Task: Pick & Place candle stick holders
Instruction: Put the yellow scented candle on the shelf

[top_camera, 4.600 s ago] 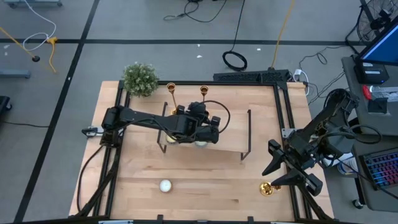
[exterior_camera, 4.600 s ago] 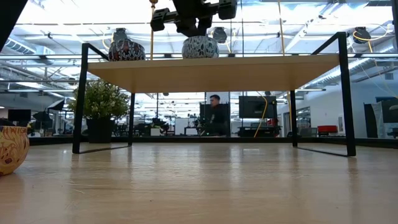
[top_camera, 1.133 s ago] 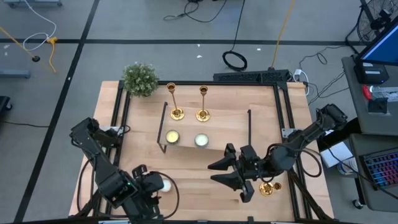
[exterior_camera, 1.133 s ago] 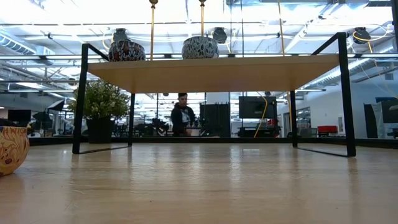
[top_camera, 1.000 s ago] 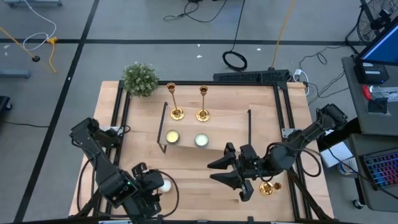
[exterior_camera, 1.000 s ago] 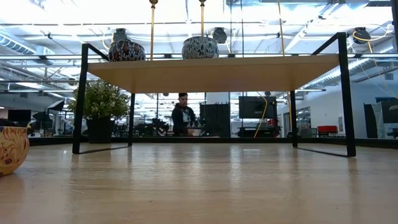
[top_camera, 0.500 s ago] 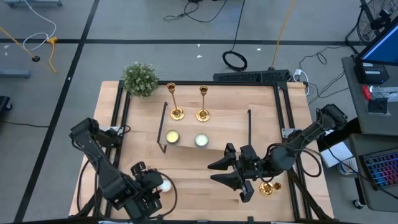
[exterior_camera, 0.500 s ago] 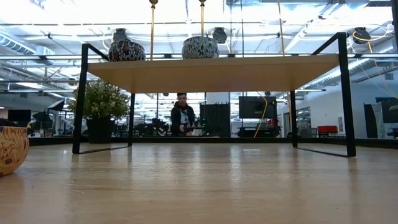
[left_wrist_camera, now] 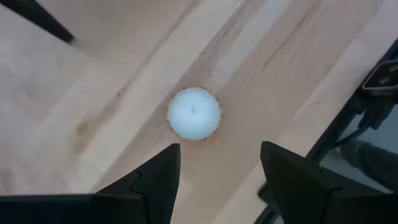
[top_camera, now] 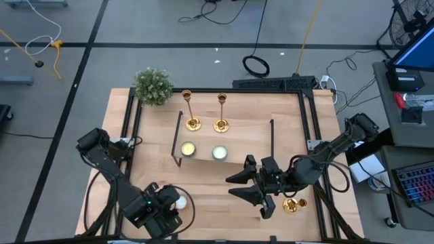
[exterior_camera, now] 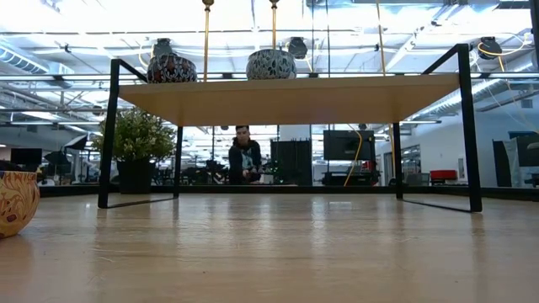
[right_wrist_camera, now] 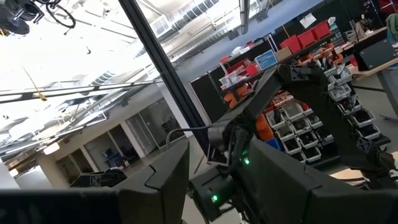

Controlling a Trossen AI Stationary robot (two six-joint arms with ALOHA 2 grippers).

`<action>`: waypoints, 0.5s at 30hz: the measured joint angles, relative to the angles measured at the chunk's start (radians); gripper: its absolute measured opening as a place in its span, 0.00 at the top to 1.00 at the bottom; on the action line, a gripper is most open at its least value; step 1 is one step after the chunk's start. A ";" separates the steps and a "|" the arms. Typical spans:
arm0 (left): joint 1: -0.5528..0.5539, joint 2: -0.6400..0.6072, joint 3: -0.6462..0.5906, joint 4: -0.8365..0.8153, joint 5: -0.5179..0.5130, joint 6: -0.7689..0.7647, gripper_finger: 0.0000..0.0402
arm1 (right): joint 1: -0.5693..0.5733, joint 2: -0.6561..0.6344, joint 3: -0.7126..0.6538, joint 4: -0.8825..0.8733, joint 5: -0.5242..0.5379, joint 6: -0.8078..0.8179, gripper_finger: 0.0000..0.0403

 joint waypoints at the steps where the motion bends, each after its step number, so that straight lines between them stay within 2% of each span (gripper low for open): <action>1: 0.007 0.000 -0.011 0.014 0.012 -0.013 0.43 | 0.000 0.000 0.000 0.000 0.000 0.000 0.59; 15: 0.065 0.000 -0.086 0.089 0.128 -0.135 0.43 | 0.000 0.000 0.000 -0.038 0.033 0.008 0.59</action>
